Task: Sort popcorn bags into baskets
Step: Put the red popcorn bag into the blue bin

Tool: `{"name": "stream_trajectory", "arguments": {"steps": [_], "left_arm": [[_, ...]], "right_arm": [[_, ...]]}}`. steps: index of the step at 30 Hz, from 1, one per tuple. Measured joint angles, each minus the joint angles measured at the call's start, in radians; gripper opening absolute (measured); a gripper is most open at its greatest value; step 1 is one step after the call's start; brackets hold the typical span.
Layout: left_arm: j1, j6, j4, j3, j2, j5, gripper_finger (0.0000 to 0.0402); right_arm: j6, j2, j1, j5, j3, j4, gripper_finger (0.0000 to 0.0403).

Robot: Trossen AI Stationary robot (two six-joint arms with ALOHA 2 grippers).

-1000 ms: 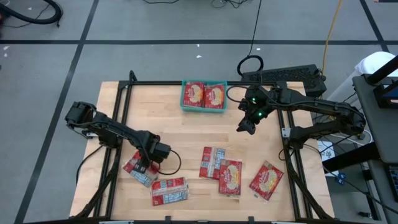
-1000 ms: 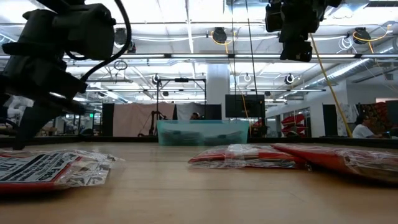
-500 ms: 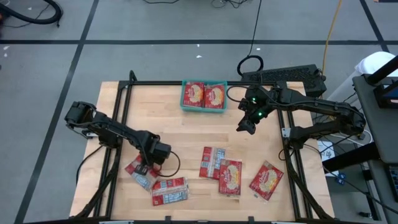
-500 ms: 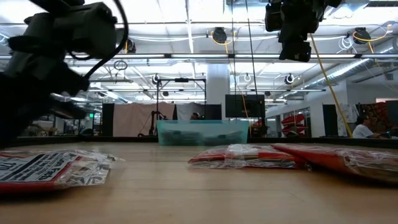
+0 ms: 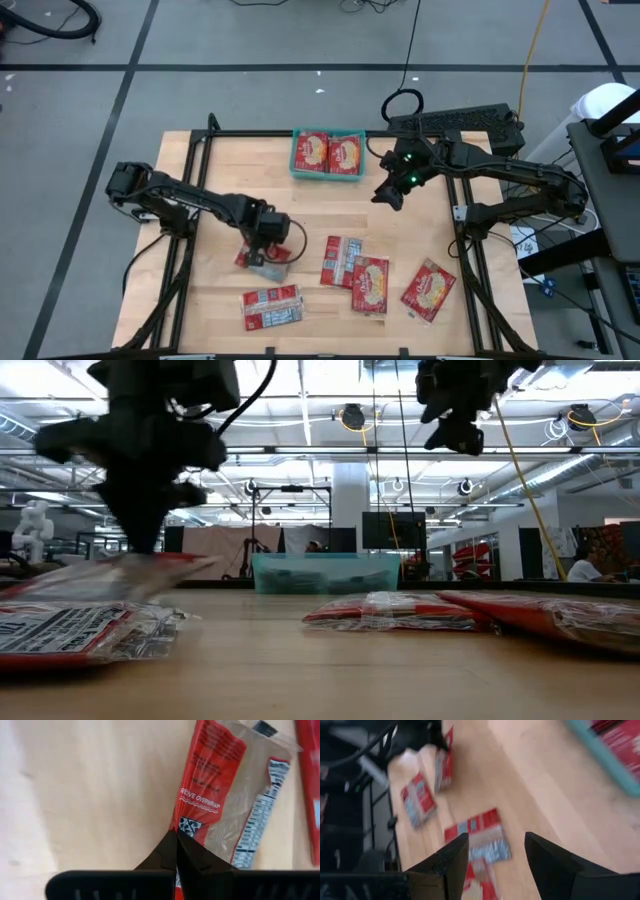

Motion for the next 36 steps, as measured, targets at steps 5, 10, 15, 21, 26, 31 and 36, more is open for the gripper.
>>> {"name": "stream_trajectory", "arguments": {"steps": [5,10,15,21,26,31,36], "left_arm": [[0.054,-0.005,0.034,0.054,0.000,-0.065,0.0001],[0.109,-0.015,0.075,0.094,-0.001,-0.088,0.0001],[0.139,-0.018,0.119,0.136,-0.001,-0.111,0.0000],[0.152,-0.025,0.195,0.152,-0.001,-0.112,0.0000],[0.152,-0.038,0.213,0.152,-0.001,-0.113,0.0000],[0.154,-0.060,0.214,0.152,-0.001,-0.114,0.0000],[0.154,-0.073,0.218,0.152,-0.001,-0.124,0.0000]], "right_arm": [[0.088,0.012,0.002,0.058,-0.023,0.133,0.0189],[0.124,0.044,0.003,0.027,-0.123,0.353,0.0198],[0.129,0.122,0.016,0.008,-0.210,0.574,0.0214],[0.128,0.315,0.059,0.003,-0.249,0.836,0.0246],[0.129,0.480,0.096,-0.040,-0.249,1.076,0.0253],[0.187,0.591,0.137,-0.057,-0.250,1.257,0.0234],[0.200,0.610,0.156,-0.072,-0.250,1.290,0.0190]]}}
